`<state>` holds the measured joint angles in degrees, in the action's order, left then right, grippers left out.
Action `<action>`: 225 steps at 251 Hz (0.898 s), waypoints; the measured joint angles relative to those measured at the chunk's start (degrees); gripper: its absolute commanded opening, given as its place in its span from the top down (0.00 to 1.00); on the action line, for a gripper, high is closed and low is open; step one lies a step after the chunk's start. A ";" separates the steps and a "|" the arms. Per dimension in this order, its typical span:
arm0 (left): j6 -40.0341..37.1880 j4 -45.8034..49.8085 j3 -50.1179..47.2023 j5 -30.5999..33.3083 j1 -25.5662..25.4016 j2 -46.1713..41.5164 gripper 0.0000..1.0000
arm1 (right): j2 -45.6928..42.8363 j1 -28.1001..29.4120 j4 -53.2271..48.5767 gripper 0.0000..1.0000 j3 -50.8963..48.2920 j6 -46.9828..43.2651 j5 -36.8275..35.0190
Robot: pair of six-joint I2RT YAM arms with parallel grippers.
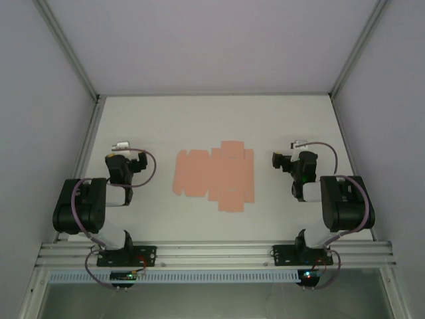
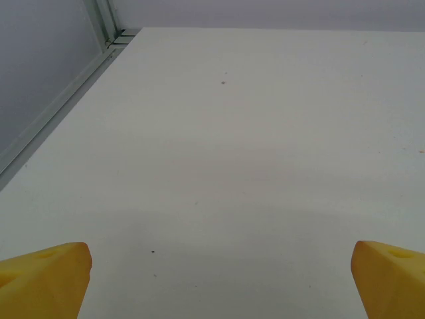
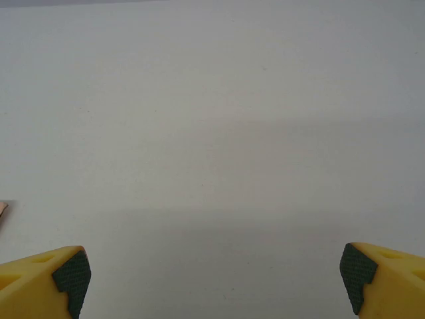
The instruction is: Assemble paper box
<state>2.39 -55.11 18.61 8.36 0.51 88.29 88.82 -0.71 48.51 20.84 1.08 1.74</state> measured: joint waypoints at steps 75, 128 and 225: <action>0.00 0.00 0.00 -0.02 0.00 0.00 0.01 | 0.02 0.00 0.00 0.01 0.00 0.00 0.02; 0.00 0.00 0.00 -0.02 -0.04 0.00 0.00 | 0.02 -0.33 0.00 0.01 0.00 0.02 0.68; 0.00 0.00 0.00 -0.02 -0.04 0.00 0.01 | 0.02 -0.44 0.00 0.01 0.00 0.02 0.68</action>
<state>2.39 -55.11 18.61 8.34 0.47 88.29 88.84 -1.15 48.51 20.84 1.10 2.42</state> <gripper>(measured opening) 0.995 0.992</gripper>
